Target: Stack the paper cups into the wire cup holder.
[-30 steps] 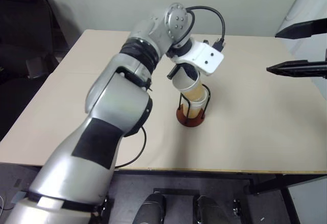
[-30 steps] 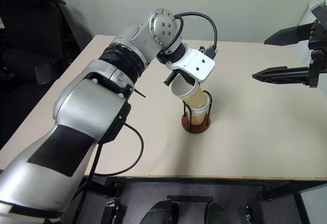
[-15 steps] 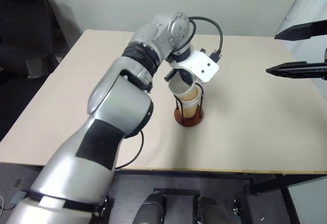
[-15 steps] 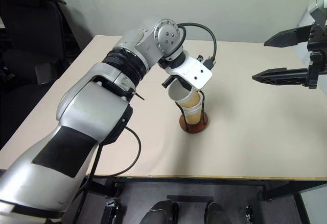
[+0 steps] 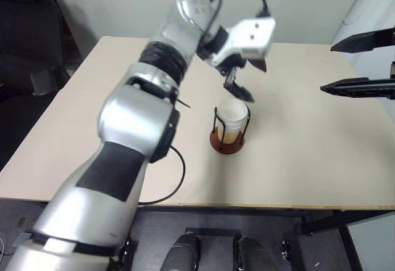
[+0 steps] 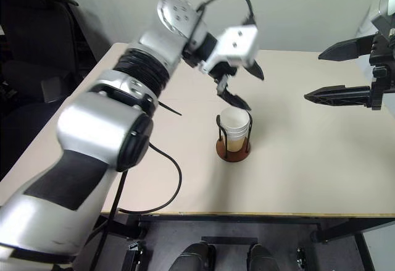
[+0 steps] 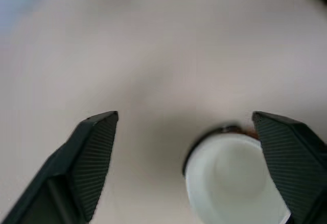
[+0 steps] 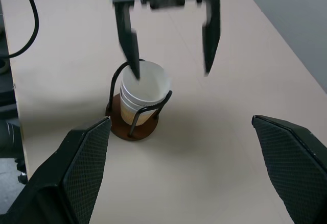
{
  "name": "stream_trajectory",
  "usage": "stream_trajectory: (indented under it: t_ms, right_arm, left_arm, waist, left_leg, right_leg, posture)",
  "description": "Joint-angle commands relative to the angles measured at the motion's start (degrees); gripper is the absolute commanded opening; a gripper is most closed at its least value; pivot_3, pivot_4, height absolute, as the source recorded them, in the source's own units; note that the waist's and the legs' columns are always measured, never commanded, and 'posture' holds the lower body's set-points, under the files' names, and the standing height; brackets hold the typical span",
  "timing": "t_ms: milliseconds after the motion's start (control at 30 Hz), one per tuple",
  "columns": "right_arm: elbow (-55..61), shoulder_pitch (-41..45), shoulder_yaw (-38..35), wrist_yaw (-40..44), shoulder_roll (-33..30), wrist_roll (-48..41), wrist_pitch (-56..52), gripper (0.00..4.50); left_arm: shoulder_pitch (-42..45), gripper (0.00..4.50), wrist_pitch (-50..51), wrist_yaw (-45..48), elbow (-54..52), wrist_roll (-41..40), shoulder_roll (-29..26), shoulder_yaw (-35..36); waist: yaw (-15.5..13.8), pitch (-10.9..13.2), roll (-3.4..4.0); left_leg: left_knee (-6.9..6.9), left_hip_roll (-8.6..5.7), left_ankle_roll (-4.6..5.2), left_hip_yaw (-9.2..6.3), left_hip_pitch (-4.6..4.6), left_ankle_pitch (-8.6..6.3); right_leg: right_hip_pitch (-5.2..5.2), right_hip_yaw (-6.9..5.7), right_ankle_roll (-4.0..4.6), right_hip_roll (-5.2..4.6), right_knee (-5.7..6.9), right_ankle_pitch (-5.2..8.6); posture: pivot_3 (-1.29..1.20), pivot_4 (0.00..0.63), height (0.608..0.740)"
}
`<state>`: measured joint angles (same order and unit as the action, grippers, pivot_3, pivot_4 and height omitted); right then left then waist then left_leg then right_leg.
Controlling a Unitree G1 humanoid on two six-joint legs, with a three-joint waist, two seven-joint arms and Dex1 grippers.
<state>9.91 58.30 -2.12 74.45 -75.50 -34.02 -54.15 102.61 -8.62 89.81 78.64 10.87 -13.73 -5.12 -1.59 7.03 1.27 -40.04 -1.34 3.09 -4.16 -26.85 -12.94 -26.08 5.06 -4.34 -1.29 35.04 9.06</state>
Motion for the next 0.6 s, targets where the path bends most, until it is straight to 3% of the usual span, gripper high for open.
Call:
stream_trajectory:
  t_ms: [33, 167, 400, 600]
  right_arm:
    - [-0.06, -1.91, -4.45, -1.82, 0.27, -0.83, 0.34, 4.50]
    - [-0.65, -5.71, -7.18, -6.47, 3.13, -0.47, 0.76, 4.50]
    - [-4.30, -10.73, -9.28, -11.20, 6.71, 0.63, 3.24, 4.50]
    - [-4.60, -15.48, -8.94, -11.68, 9.11, 0.80, 5.65, 4.50]
  left_arm:
    - [-0.59, 4.47, 8.02, 1.99, -1.55, -5.23, -5.87, 5.32]
    - [-5.36, 4.47, 16.66, 1.79, -2.36, -11.10, -13.56, 11.55]
    - [-15.43, 4.47, 21.52, 0.54, -5.63, -13.81, -19.28, 13.25]
    - [-18.06, 4.47, 23.66, -2.36, -6.87, -15.55, -22.88, 14.49]
  waist:
    - [0.27, 0.00, 0.06]
    - [0.59, -0.07, 0.20]
    - [0.16, 0.00, 0.16]
    - [0.49, 0.03, -0.04]
  left_leg:
    - [0.00, 0.02, 0.00, 0.04, 0.03, 0.00]
    - [0.04, -0.02, -0.03, 0.18, 0.19, 0.02]
    - [-0.06, -0.14, 0.01, 0.03, 0.58, 0.18]
    - [0.04, -0.46, -0.05, 0.06, 0.53, 0.35]
  right_leg:
    - [-0.01, -0.01, 0.05, 0.04, 0.00, 0.02]
    - [0.03, -0.10, 0.03, 0.10, 0.16, 0.06]
    - [0.23, -0.12, 0.07, -0.18, 0.36, 0.12]
    - [0.19, -0.14, 0.00, -0.19, 0.57, 0.10]
  posture:
    - [0.00, 0.150, 0.740]
    - [0.00, 0.150, 0.740]
    - [0.00, 0.150, 0.740]
    - [0.00, 0.150, 0.740]
